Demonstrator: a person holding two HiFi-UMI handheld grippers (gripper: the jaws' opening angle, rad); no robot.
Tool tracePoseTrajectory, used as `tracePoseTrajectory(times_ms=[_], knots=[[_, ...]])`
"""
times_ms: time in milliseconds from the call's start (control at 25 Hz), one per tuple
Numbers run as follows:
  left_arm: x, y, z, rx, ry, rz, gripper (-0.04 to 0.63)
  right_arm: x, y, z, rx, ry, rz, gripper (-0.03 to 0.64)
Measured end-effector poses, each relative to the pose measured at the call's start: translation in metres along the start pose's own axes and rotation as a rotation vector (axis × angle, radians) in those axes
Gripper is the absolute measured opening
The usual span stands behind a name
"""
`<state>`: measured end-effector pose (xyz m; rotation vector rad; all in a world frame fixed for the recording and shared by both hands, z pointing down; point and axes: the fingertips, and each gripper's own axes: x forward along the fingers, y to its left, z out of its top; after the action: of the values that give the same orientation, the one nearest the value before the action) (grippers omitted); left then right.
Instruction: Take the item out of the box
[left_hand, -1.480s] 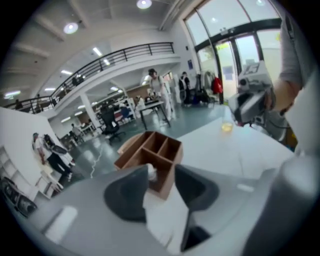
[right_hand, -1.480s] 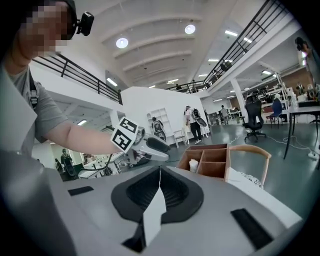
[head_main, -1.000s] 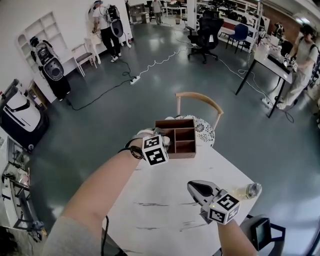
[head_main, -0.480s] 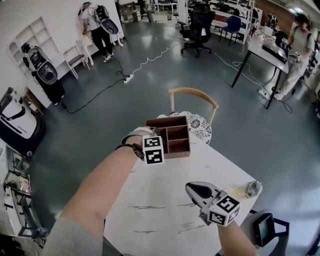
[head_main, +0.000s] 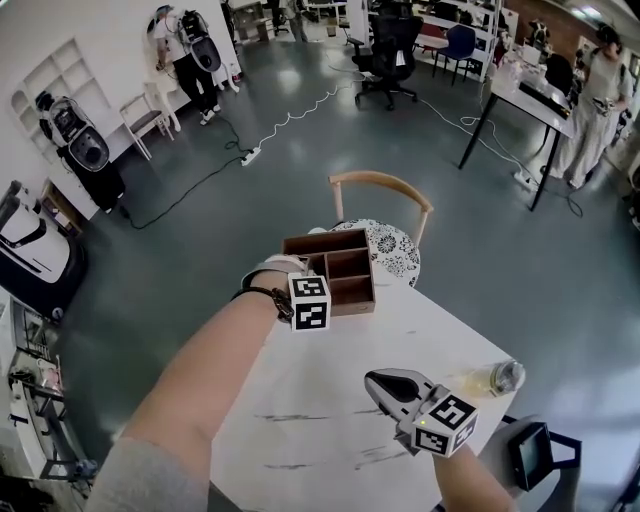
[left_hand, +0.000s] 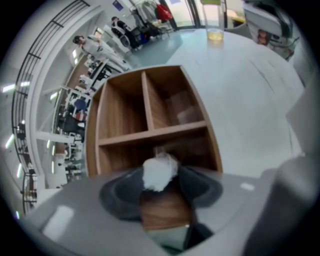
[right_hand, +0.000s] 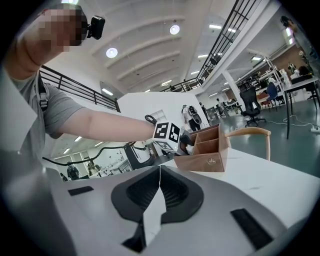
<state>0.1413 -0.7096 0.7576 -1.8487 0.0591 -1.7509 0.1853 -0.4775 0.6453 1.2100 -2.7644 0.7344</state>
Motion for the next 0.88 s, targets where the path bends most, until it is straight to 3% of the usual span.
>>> tracePoseTrajectory(times_ms=[80, 520, 880], knots=[[0.001, 0.002, -0.002, 0.011, 0.025, 0.021, 0.201, 0.001, 0.001, -0.001, 0.004, 0.000, -0.001, 0.005], [0.003, 0.006, -0.001, -0.014, 0.042, 0.102, 0.176, -0.004, 0.000, -0.004, 0.014, -0.003, -0.022, 0.005], [-0.017, 0.013, 0.005, -0.025, -0.002, 0.163, 0.172, -0.018, -0.009, 0.012, -0.006, -0.014, -0.086, 0.005]])
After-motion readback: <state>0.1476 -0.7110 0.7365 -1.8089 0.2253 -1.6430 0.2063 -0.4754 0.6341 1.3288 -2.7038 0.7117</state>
